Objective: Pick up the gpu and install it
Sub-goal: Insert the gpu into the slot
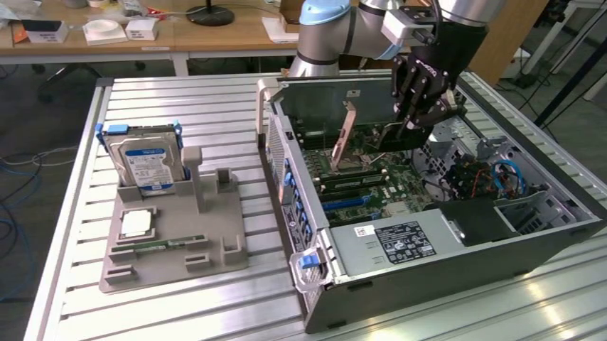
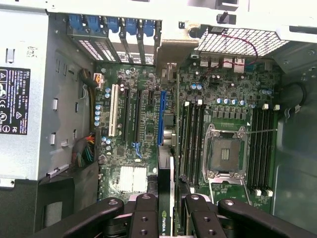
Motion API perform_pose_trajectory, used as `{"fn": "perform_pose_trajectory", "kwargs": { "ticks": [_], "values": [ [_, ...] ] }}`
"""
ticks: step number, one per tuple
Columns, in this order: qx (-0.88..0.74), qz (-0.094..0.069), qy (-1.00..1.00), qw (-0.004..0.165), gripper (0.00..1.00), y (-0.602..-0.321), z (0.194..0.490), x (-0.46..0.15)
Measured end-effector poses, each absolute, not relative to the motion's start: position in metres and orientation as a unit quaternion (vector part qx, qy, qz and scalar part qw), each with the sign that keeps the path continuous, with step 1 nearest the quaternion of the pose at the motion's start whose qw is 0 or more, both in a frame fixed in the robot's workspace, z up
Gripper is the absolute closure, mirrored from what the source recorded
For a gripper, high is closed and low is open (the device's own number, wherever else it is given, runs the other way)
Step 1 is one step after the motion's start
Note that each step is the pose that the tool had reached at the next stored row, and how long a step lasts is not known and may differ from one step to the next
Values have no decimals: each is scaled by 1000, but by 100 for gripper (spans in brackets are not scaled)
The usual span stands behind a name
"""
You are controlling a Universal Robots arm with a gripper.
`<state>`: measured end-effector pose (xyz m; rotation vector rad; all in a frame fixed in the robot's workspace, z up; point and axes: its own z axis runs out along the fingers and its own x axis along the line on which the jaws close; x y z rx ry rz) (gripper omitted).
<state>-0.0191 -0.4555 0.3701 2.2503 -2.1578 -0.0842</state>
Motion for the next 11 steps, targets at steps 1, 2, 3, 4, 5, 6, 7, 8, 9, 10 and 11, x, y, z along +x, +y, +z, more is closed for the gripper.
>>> {"fn": "perform_pose_trajectory", "kwargs": {
  "ticks": [1,2,3,4,5,6,7,8,9,10,11],
  "values": [
    [721,-27,-692,11,74,-456,370,-19],
    [721,-27,-692,11,74,-456,370,-19],
    [722,-27,-692,11,74,-456,370,-19],
    [722,-27,-692,11,74,-456,369,-19],
    [722,-27,-692,11,74,-456,369,-19],
    [721,-27,-692,11,74,-456,369,-19],
    [721,-27,-692,11,74,-456,368,-19],
    [721,-27,-692,11,74,-456,368,-19],
    [721,-27,-692,11,74,-456,368,-19],
    [721,-27,-692,11,74,-456,367,-19],
    [721,-27,-692,11,74,-456,367,-19]
  ]
}}
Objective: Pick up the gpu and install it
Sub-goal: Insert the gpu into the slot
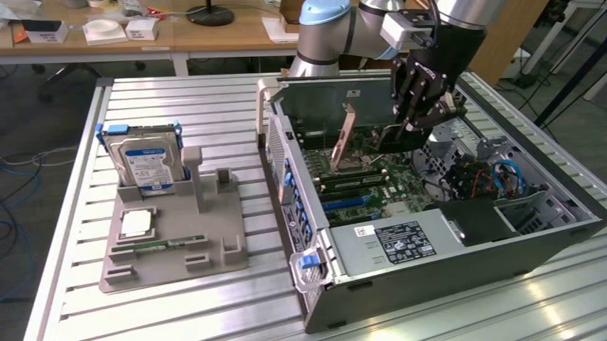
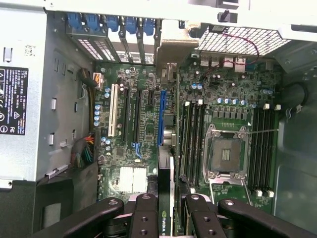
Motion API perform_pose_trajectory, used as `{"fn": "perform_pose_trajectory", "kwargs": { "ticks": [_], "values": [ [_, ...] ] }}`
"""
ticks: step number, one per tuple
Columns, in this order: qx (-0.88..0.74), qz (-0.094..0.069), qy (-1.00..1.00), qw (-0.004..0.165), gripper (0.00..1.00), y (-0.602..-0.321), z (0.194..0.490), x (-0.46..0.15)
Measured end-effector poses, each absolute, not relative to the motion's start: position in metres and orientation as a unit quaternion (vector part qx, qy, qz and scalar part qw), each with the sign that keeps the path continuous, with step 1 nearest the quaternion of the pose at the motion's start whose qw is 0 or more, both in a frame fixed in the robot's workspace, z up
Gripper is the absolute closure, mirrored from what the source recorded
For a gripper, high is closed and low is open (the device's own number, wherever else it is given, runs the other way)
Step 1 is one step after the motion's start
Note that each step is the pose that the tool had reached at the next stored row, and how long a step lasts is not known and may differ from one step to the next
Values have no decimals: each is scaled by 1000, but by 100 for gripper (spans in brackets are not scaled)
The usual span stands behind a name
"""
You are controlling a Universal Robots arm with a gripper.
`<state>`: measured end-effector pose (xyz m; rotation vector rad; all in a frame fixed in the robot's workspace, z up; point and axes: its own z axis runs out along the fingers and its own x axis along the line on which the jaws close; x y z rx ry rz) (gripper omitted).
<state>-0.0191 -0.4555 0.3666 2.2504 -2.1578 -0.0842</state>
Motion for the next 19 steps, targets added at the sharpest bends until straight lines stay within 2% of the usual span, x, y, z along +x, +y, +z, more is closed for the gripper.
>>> {"fn": "perform_pose_trajectory", "kwargs": {
  "ticks": [19],
  "values": [
    [722,-27,-692,11,74,-456,359,-19]
  ]
}}
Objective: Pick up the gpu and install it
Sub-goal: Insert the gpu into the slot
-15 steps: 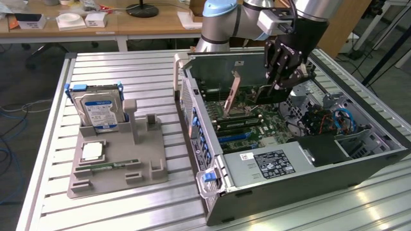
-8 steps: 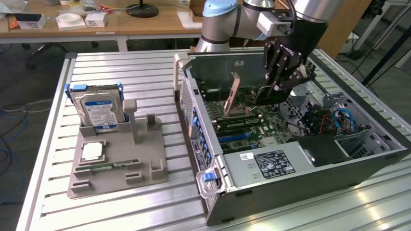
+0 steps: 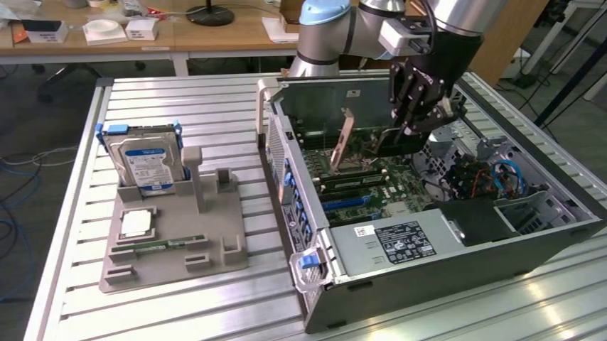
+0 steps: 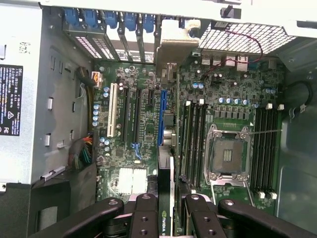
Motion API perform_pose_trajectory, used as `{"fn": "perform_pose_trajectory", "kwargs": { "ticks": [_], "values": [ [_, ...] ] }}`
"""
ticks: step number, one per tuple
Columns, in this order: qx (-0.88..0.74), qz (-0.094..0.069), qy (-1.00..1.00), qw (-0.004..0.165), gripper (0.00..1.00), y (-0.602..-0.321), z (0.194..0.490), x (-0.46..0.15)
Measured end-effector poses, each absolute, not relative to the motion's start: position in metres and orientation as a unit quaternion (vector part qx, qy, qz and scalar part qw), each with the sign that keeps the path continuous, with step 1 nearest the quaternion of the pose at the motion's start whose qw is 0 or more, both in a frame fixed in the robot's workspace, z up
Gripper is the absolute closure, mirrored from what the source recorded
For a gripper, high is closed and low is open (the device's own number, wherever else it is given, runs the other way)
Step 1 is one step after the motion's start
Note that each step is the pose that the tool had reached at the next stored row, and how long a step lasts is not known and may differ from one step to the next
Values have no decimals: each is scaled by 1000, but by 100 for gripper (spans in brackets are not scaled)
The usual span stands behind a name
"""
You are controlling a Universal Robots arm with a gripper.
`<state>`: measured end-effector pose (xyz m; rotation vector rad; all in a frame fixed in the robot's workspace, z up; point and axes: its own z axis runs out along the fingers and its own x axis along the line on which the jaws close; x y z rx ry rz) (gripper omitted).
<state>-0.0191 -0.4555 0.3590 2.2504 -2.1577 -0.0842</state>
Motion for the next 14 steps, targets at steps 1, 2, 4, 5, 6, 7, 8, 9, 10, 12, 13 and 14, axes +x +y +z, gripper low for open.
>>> {"fn": "perform_pose_trajectory", "kwargs": {
  "ticks": [1,2,4,5,6,7,8,9,10,12,13,14],
  "values": [
    [722,-27,-692,11,74,-456,359,-19],
    [721,-27,-692,11,74,-456,358,-19],
    [721,-27,-692,11,74,-456,358,-19],
    [721,-27,-692,11,74,-456,357,-19],
    [722,-27,-692,11,74,-456,357,-19],
    [722,-27,-692,12,74,-456,357,-19],
    [721,-27,-692,11,74,-456,357,-19],
    [721,-27,-692,11,74,-456,357,-19],
    [722,-27,-692,11,74,-456,357,-19],
    [722,-27,-692,11,74,-456,357,-19],
    [721,-27,-692,11,74,-455,356,-19],
    [722,-27,-692,11,74,-455,356,-19]
  ]
}}
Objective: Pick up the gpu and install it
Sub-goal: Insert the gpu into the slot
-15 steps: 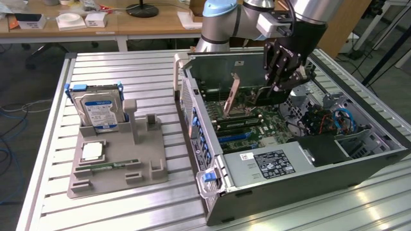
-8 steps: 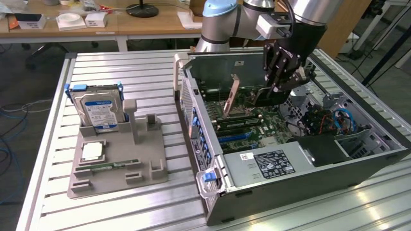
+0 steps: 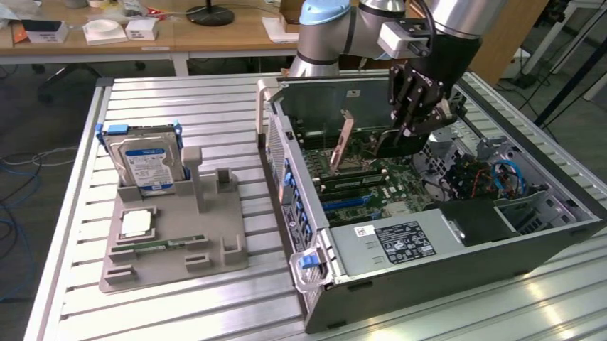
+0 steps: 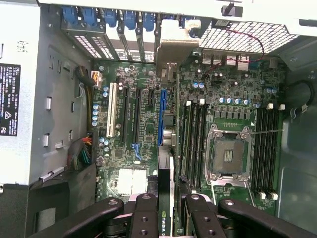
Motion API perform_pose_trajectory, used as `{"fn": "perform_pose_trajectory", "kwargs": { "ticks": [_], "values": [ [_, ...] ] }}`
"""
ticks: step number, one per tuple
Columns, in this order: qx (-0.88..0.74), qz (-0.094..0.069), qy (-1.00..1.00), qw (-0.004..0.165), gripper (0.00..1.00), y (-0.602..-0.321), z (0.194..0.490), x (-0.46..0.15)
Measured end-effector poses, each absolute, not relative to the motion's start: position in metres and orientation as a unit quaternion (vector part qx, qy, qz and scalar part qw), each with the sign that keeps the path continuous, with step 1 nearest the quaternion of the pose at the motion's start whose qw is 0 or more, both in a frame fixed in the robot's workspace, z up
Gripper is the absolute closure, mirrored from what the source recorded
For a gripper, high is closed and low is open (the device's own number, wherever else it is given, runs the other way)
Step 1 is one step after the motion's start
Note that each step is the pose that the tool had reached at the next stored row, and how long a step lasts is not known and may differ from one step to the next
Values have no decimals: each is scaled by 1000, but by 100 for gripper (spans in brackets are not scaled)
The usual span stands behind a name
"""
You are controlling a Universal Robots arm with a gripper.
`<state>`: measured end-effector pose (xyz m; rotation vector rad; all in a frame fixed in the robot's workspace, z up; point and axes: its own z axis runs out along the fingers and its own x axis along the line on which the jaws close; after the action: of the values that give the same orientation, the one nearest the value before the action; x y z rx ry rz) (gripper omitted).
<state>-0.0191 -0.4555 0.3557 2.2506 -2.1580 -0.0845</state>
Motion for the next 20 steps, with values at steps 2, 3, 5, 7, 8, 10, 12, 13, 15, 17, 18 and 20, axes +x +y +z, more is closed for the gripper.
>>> {"fn": "perform_pose_trajectory", "kwargs": {
  "ticks": [2,3,5,7,8,10,12,13,15,17,18,20],
  "values": [
    [722,-27,-692,11,74,-456,355,-19],
    [722,-27,-692,11,74,-456,354,-19],
    [722,-26,-692,11,74,-456,352,-19],
    [722,-24,-692,9,74,-456,350,-19],
    [722,-23,-692,8,74,-456,349,-19],
    [722,-20,-692,5,74,-456,347,-19],
    [722,-18,-692,3,74,-455,345,-20],
    [722,-17,-692,4,74,-455,344,-21],
    [721,-16,-692,5,74,-455,341,-22],
    [721,-15,-693,5,74,-454,339,-23],
    [721,-15,-693,5,74,-454,338,-24],
    [721,-14,-693,5,74,-454,337,-24]
  ]
}}
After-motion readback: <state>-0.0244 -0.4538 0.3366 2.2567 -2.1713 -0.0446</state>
